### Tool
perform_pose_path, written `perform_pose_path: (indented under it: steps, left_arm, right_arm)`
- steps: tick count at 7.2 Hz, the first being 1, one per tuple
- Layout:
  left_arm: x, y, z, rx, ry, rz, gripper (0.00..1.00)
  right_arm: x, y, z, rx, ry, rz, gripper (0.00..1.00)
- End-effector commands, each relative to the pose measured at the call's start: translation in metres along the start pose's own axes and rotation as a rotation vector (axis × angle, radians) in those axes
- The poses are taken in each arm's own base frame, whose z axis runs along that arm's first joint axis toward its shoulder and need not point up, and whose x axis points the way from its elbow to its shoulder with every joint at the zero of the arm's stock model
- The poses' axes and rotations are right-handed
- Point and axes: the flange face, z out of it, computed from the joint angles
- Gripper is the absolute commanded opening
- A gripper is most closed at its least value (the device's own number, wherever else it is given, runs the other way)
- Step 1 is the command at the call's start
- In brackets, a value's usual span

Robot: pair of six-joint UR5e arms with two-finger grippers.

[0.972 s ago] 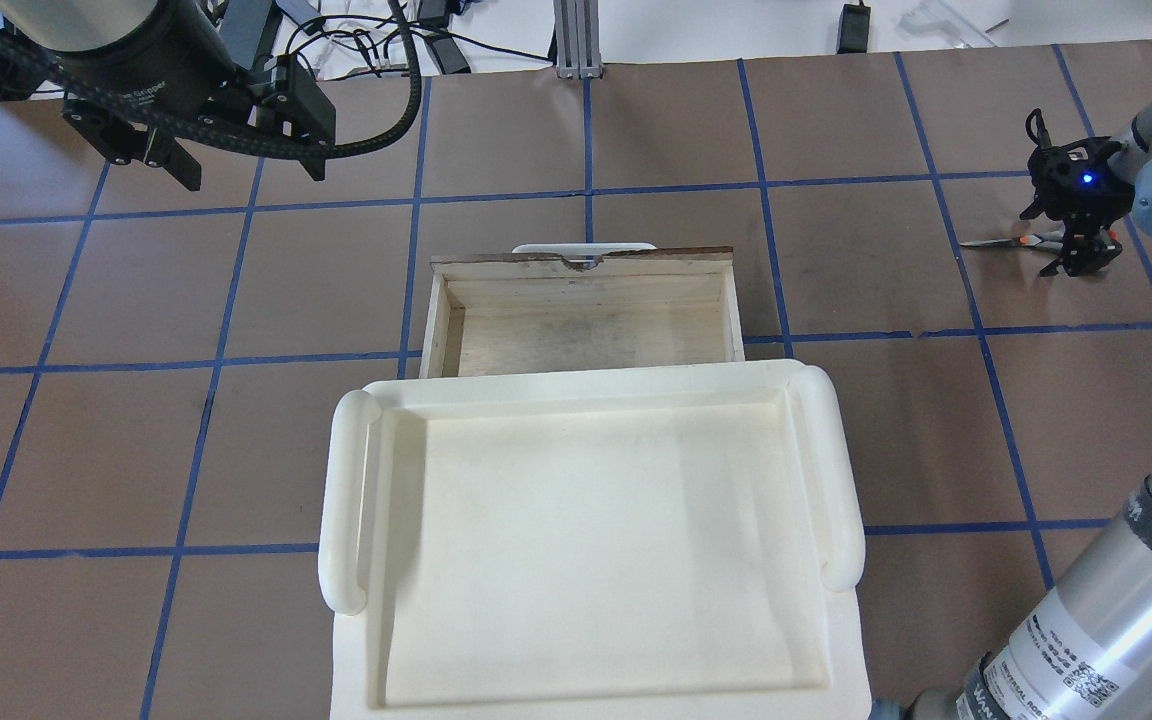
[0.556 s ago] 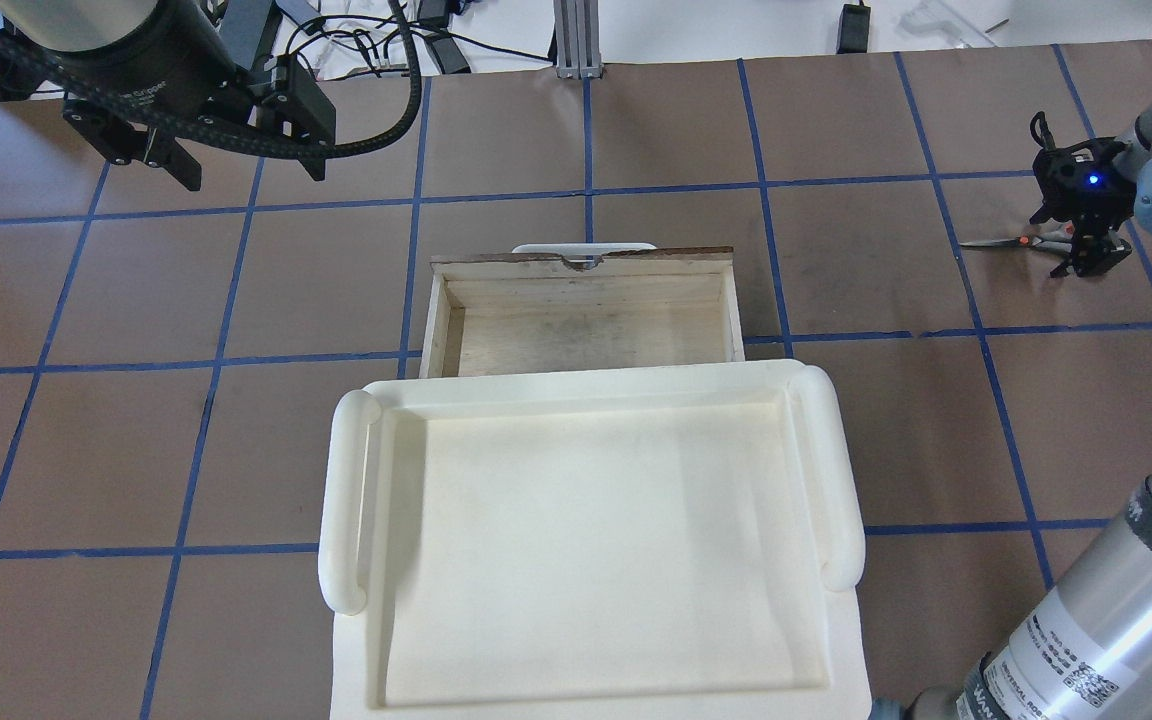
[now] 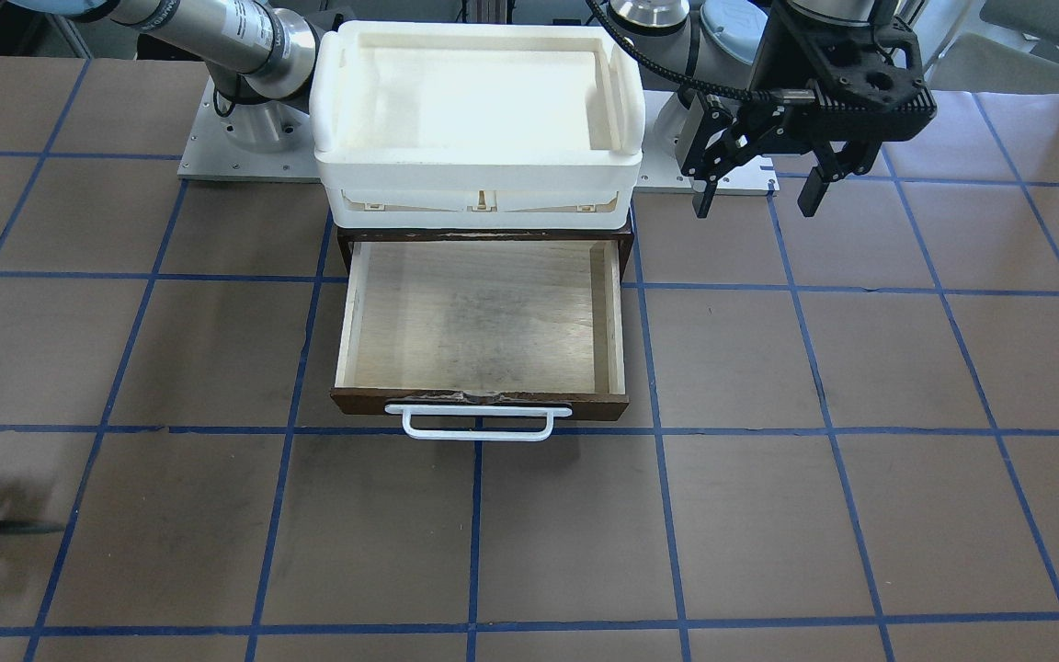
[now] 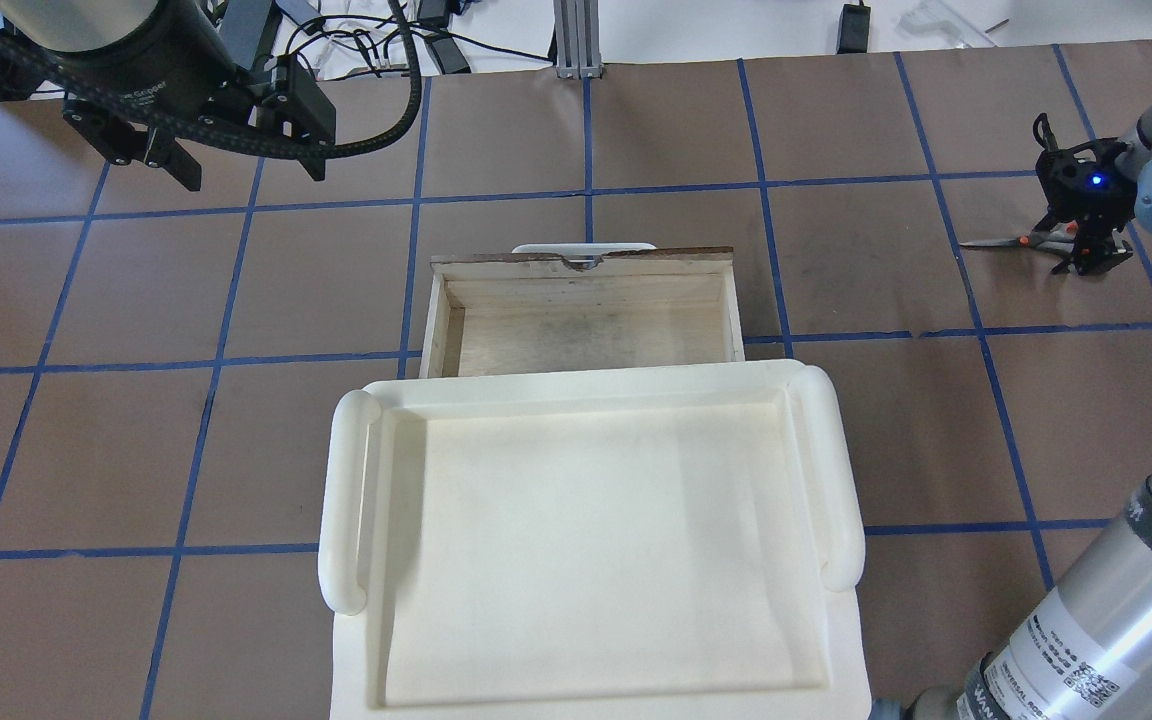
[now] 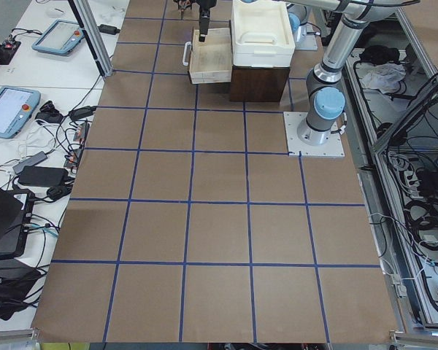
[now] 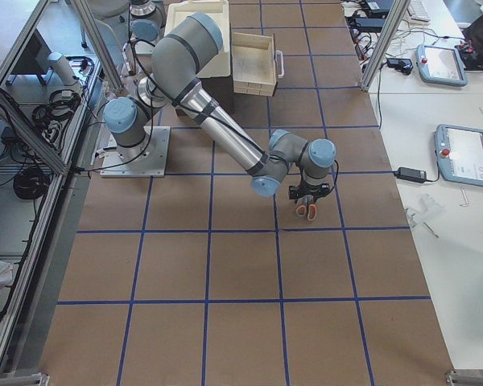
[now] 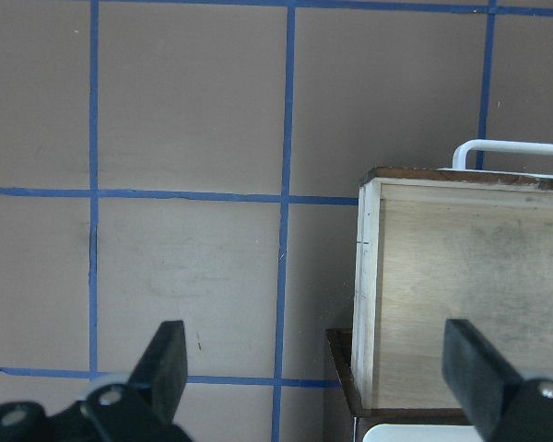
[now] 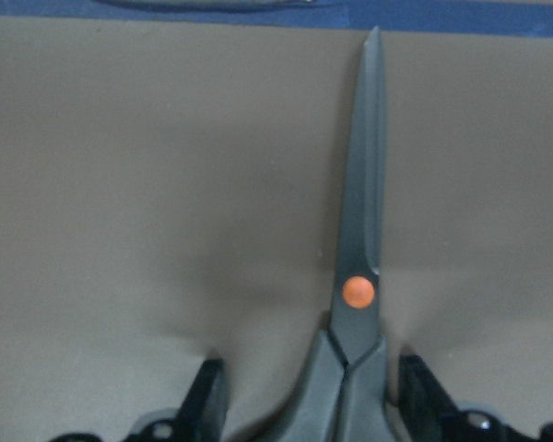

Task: Put scissors in drawer and close it
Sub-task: 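Close the right gripper on the scissors and lift them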

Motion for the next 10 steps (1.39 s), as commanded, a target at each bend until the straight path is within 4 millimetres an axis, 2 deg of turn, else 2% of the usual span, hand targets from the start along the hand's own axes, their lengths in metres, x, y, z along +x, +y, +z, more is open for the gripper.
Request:
perform_pose_path:
  steps: [1, 3, 4, 5, 6, 7, 8, 9, 10]
  left_arm:
    - [0.000, 0.000, 0.000, 0.000, 0.000, 0.000, 1.00]
    - [0.000, 0.000, 0.000, -0.002, -0.002, 0.000, 1.00]
    - [0.000, 0.000, 0.000, 0.000, 0.000, 0.000, 1.00]
    - [0.000, 0.000, 0.000, 0.000, -0.002, 0.000, 1.00]
    - [0.001, 0.000, 0.000, -0.002, -0.001, 0.003, 1.00]
    - [0.000, 0.000, 0.000, -0.002, 0.000, 0.002, 1.00]
    - [-0.001, 0.000, 0.000, 0.000, -0.003, 0.000, 1.00]
    - [-0.001, 0.000, 0.000, 0.000, -0.002, 0.000, 1.00]
    - [0.000, 0.000, 0.000, -0.002, -0.002, 0.000, 1.00]
  right_arm:
    - [0.001, 0.000, -0.002, -0.006, 0.005, -0.003, 0.00]
    - [0.001, -0.002, -0.006, -0.008, 0.006, 0.018, 0.00]
    - [0.002, -0.004, -0.029, -0.014, 0.040, 0.020, 0.00]
    - [0.005, -0.008, -0.061, -0.036, 0.078, 0.020, 0.00]
    - [0.007, -0.027, -0.091, -0.049, 0.098, 0.030, 0.00]
    - [0.006, -0.049, -0.123, -0.043, 0.109, 0.039, 0.00]
    - [0.004, -0.088, -0.158, -0.042, 0.123, 0.082, 0.00]
    - [-0.002, -0.136, -0.190, -0.032, 0.116, 0.197, 0.00]
    - [-0.010, -0.189, -0.215, -0.017, 0.099, 0.229, 0.00]
